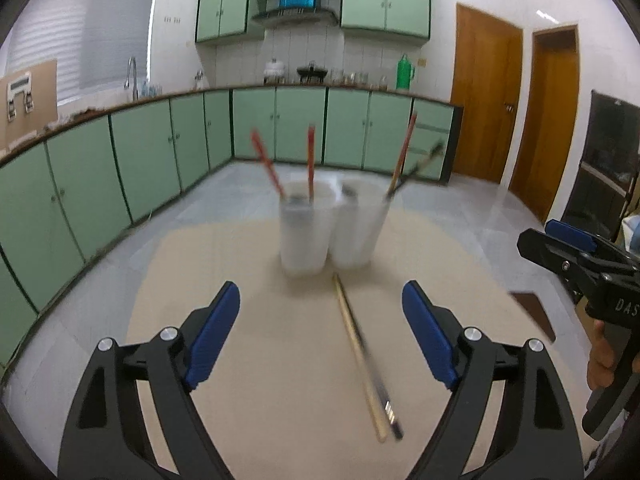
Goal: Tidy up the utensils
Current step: 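Move both tools back toward the last wooden and black chopsticks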
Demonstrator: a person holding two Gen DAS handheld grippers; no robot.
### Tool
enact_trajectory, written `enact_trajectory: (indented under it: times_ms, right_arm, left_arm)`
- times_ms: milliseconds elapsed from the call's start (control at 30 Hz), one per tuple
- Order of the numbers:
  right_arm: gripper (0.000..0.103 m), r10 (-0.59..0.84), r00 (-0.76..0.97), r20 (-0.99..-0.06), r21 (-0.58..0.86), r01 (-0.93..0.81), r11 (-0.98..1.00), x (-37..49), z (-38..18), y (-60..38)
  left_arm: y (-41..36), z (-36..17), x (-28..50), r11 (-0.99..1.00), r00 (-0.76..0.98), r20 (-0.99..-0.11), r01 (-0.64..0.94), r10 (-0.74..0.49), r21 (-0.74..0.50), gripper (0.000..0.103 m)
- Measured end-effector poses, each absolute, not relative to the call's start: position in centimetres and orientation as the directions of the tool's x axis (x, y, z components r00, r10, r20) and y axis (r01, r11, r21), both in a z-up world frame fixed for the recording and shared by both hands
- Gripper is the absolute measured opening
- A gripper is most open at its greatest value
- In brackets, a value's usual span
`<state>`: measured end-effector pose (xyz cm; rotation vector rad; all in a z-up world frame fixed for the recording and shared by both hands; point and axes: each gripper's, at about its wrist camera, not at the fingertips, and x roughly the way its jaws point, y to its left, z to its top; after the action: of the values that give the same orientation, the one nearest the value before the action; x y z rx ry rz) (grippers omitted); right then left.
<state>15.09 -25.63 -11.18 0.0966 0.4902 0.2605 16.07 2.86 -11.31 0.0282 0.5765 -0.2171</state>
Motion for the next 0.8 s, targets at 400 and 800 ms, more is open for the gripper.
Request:
enact_trajectory:
  times_ms: [400, 800]
  right_arm:
    - [0.093, 0.238, 0.74, -0.629, 0.124, -0.207, 0.971, 13.2, -19.4, -22.1]
    - [0.061, 0.245, 0.654, -0.716, 0.083, -0.269, 0.96, 12.5, -22.7, -18.2]
  left_arm:
    - [4.9, -19.2, 14.8, 0.988, 0.722, -0.682, 0.157, -0.117, -0.003, 0.081]
    - [5.9, -21.1, 14.5, 0.992, 0.68, -0.728, 0.125, -0.087, -0.001, 0.081]
